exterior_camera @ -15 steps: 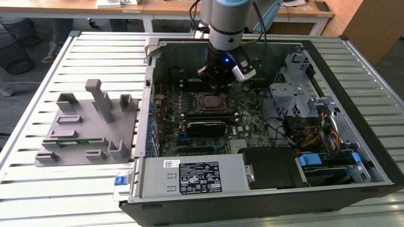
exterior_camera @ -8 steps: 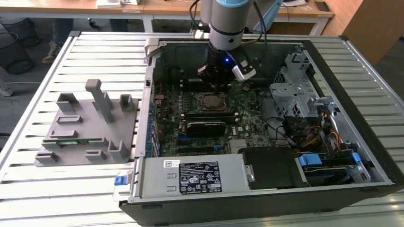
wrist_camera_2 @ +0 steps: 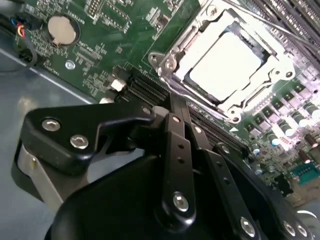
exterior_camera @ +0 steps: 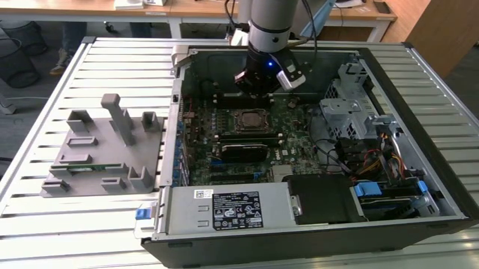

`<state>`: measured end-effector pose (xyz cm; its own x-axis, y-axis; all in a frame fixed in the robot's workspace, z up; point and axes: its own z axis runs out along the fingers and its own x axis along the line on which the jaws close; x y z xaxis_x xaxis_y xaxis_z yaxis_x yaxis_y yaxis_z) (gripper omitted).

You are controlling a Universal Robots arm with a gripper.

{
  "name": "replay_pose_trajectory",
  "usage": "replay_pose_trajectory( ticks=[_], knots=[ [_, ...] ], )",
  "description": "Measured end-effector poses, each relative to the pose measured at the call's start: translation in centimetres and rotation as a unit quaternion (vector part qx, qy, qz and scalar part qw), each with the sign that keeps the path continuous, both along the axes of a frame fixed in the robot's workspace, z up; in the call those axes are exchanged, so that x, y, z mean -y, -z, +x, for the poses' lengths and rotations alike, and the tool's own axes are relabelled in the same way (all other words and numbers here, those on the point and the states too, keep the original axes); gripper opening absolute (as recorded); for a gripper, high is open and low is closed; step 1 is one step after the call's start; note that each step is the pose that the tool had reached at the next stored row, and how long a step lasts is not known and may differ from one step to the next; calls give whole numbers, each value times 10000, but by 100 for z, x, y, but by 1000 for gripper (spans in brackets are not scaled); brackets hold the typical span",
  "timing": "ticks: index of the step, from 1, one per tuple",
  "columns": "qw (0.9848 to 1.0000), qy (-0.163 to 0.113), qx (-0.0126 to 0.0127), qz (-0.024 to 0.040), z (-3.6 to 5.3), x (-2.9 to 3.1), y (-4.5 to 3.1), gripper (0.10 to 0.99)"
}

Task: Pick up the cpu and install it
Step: 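Install the first cpu locking lever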

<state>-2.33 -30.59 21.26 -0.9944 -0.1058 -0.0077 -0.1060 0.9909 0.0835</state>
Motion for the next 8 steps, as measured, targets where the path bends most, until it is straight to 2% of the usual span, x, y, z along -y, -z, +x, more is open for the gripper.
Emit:
replay_pose_trajectory(
  ticks=[8],
  knots=[
    [10000, 0, 0, -1, 0, 53, 1, 110]
  ],
)
